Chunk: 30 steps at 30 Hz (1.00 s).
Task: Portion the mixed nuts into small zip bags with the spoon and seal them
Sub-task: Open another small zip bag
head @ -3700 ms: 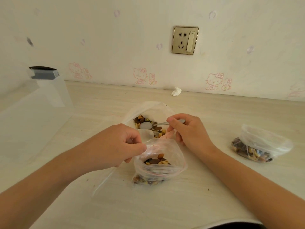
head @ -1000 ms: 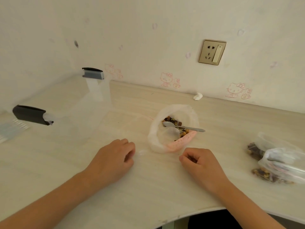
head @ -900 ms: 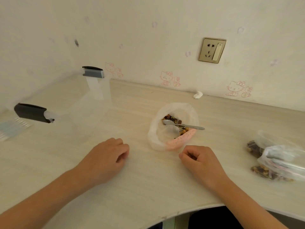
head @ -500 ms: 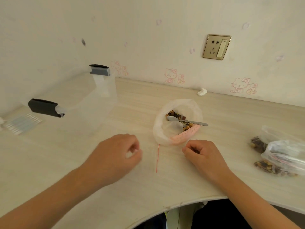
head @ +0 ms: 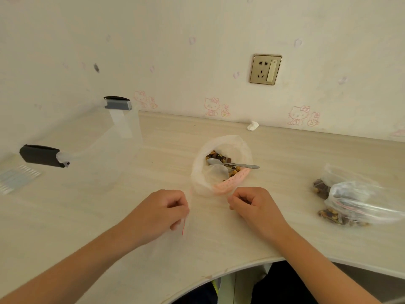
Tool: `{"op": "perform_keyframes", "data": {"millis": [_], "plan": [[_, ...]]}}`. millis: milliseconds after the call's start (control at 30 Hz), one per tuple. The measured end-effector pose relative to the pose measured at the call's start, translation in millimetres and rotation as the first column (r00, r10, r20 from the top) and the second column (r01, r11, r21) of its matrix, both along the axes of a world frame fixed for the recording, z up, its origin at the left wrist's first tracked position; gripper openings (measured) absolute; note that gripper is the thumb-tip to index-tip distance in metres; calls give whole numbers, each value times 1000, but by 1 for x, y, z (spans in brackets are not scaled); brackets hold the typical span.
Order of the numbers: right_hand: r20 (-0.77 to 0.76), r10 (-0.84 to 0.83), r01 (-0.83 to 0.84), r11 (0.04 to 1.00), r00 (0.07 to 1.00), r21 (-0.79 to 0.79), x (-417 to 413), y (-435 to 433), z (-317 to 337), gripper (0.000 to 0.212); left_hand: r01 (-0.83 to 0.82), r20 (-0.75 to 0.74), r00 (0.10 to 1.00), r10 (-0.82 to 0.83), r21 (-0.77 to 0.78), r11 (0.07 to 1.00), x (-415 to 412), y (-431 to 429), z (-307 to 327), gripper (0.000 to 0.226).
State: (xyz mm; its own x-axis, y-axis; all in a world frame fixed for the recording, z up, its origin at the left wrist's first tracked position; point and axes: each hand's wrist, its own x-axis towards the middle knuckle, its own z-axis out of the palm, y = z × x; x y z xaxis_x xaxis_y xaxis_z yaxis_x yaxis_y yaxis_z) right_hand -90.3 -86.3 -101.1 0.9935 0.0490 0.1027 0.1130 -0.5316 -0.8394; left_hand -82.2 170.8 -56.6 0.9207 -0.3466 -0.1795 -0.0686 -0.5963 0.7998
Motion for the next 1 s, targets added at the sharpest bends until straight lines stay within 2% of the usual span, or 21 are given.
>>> {"op": "perform_keyframes", "data": {"millis": [67, 100, 200, 300, 433, 567, 667, 800, 1000], "plan": [[-40, 44, -35, 979, 998, 199, -8, 8, 7, 32, 20, 75, 997, -6, -193, 981, -17, 3, 9, 17], [-55, 88, -67, 948, 995, 311, -14, 14, 11, 34, 50, 130, 991, -20, -235, 971, -24, 1, 11, 18], [-42, 203, -153, 844, 978, 514, -27, 33, 17, 40, 169, 281, 955, -96, -248, 954, -35, -15, 13, 18], [-17, 174, -139, 838, 985, 528, -34, 37, 23, 39, 216, 322, 939, -119, -285, 934, -32, -32, 9, 12], [-38, 94, -63, 867, 995, 494, -39, 25, 25, 38, 229, 282, 949, -138, -321, 919, -26, -43, 3, 11], [-63, 17, 17, 864, 998, 503, -41, 18, 26, 31, 234, 264, 952, -158, -288, 929, -23, -47, -2, 10], [-75, 48, 0, 841, 996, 541, -41, 21, 30, 32, 234, 242, 957, -163, -302, 924, -24, -51, -2, 12], [-74, 32, 9, 863, 997, 504, -39, 24, 33, 28, 191, 227, 967, -116, -343, 920, -23, -51, 0, 21], [-76, 152, -85, 830, 986, 551, -40, 19, 38, 28, 147, 184, 980, -82, -378, 914, -18, -48, 4, 8]]}}
